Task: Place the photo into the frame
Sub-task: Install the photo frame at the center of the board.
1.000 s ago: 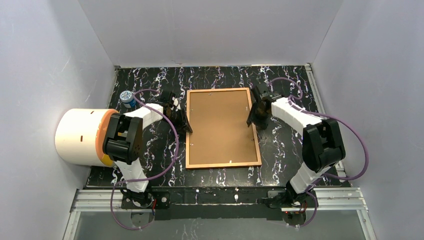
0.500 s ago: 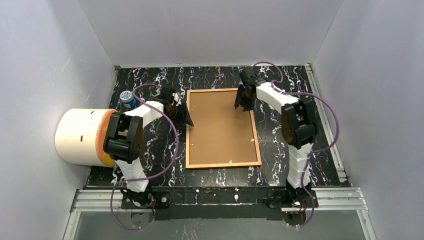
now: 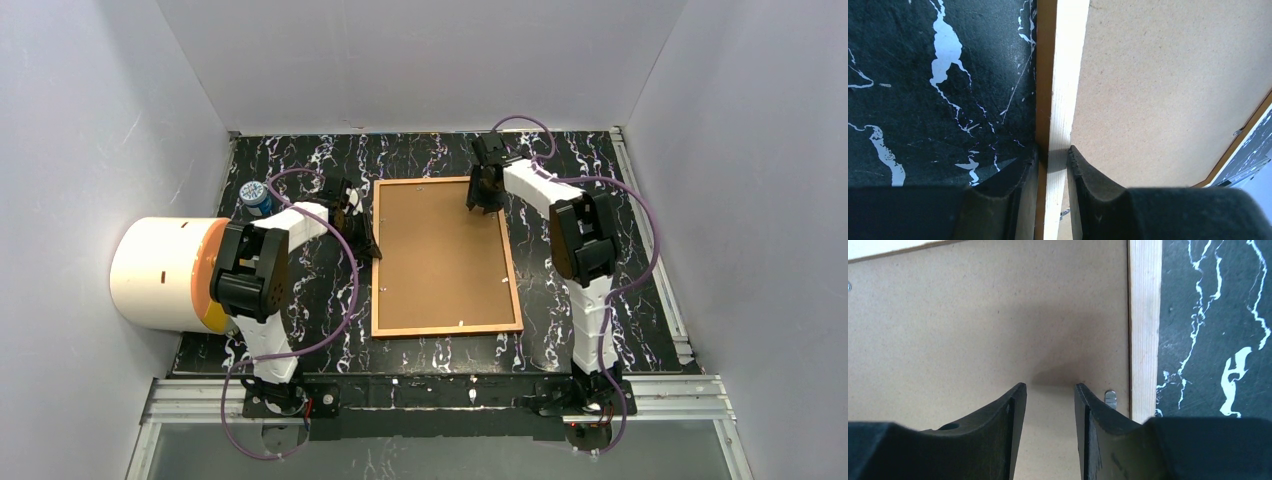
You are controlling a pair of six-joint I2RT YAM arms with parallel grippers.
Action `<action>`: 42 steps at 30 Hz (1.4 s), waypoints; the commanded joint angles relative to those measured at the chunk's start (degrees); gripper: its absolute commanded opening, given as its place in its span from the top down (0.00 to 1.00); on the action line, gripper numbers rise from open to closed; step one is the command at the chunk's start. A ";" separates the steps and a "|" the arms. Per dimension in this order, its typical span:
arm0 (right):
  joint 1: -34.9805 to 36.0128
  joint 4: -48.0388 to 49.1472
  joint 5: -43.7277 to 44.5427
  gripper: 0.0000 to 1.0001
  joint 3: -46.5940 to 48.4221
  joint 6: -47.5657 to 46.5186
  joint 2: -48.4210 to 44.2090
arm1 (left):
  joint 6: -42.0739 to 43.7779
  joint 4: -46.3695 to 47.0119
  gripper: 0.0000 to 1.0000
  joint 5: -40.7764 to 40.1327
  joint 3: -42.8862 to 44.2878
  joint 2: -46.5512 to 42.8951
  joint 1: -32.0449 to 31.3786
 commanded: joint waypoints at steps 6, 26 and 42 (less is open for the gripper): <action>-1.77 -6.95 1.13 0.53 2.32 -4.35 2.64 | -0.06 -2.81 0.88 -1.89 -0.43 1.46 0.09; -3.67 -10.60 -1.39 0.56 -1.68 -9.84 0.31 | -0.30 -2.89 0.88 -2.26 -0.74 1.81 0.05; -4.14 -9.06 -1.13 0.57 -3.56 -12.48 -2.07 | -0.91 -4.06 0.88 -3.30 1.50 2.91 0.13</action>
